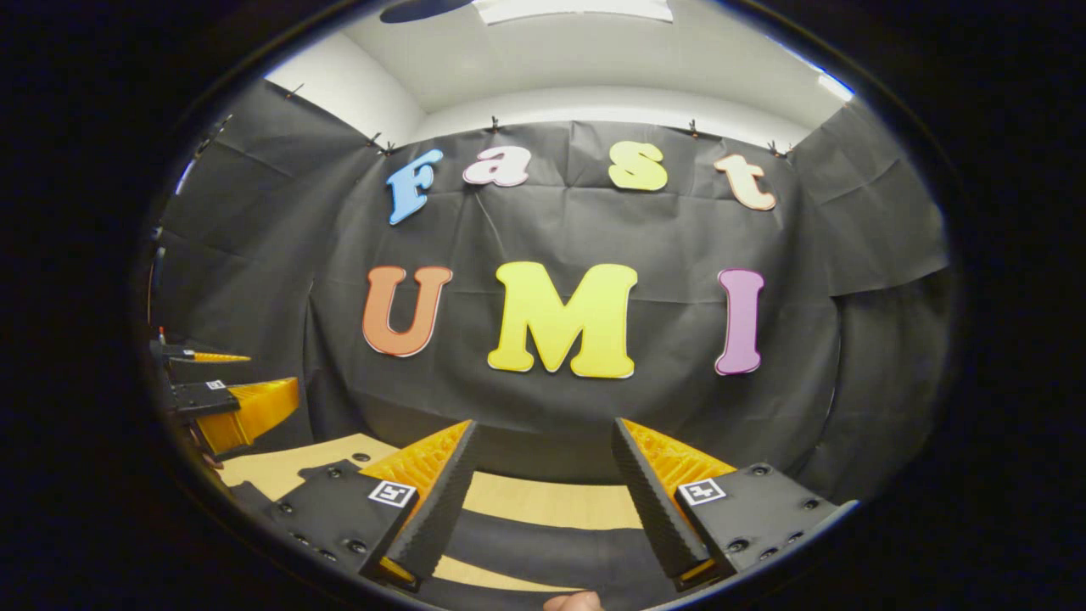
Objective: Grasp the waist and the cuffs of the jeans and fold them to make the two legs overlap; first hold the waist and fold one-third of the jeans toward the cuffs, then hold the cuffs and fold the remaining one-third in the same direction to finish folding.
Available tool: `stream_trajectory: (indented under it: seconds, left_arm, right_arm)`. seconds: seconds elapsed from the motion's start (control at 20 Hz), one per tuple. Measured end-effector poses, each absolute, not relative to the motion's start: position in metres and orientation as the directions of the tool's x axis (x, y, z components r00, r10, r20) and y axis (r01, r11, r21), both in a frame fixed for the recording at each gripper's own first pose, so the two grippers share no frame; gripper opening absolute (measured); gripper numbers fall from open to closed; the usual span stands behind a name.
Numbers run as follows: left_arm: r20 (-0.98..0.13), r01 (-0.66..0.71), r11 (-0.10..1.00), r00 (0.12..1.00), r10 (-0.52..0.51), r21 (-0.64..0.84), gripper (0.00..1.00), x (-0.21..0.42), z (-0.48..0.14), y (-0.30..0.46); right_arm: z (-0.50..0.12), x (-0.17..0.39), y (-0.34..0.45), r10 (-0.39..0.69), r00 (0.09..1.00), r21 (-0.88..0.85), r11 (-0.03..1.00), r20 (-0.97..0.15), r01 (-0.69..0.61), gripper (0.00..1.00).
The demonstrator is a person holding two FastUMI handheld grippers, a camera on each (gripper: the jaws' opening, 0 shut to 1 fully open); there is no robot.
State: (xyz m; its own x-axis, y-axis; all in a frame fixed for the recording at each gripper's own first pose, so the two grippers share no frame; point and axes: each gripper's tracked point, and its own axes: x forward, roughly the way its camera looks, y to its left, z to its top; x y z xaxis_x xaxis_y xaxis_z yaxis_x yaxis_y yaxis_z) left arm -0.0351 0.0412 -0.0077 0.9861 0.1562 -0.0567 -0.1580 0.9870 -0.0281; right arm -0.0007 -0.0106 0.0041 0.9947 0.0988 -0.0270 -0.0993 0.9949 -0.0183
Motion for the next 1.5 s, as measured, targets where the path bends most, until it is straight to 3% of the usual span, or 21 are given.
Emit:
stream_trajectory:
  seconds: [0.1,0.2,0.25,0.35,0.6,0.9,1.05,1.25,1.5]
  left_arm:
    - [-0.113,-0.195,0.978,0.976,0.186,-0.072,0.99,-0.049,-0.019,0.060]
    - [-0.214,-0.252,0.953,0.953,0.214,-0.170,0.99,-0.068,-0.047,0.083]
    - [-0.269,-0.290,0.932,0.936,0.228,-0.217,0.99,-0.079,-0.062,0.095]
    - [-0.381,-0.378,0.866,0.891,0.245,-0.328,1.00,-0.103,-0.098,0.119]
    - [-0.631,-0.605,0.565,0.754,0.180,-0.562,0.99,-0.176,-0.184,0.170]
    - [-0.773,-0.774,0.160,0.629,0.083,-0.613,0.99,-0.244,-0.246,0.198]
    - [-0.815,-0.814,-0.042,0.579,0.032,-0.580,0.99,-0.263,-0.258,0.198]
    - [-0.852,-0.851,-0.047,0.521,0.041,-0.523,0.99,-0.271,-0.274,0.207]
    - [-0.840,-0.838,-0.055,0.542,0.031,-0.543,1.00,-0.253,-0.277,0.216]
  right_arm:
    - [0.001,0.001,-0.015,0.098,0.995,-0.020,0.995,-0.032,-0.099,0.96]
    - [-0.006,0.003,-0.017,0.097,0.994,-0.015,0.995,-0.047,-0.098,0.93]
    - [-0.010,0.003,-0.019,0.095,0.994,-0.013,0.995,-0.059,-0.096,0.99]
    - [-0.015,0.006,-0.022,0.092,0.993,-0.013,0.996,-0.072,-0.093,0.96]
    - [-0.020,0.013,-0.024,0.090,0.992,-0.038,0.995,-0.089,-0.093,0.93]
    - [-0.024,0.021,-0.028,0.069,0.992,-0.051,0.996,-0.105,-0.075,0.96]
    - [-0.023,0.025,-0.031,0.056,0.993,-0.068,0.996,-0.108,-0.063,0.93]
    - [-0.024,0.026,-0.039,0.019,0.993,-0.076,0.997,-0.115,-0.028,0.96]
    - [-0.029,0.028,-0.055,-0.052,0.989,-0.068,0.997,-0.138,0.043,0.93]
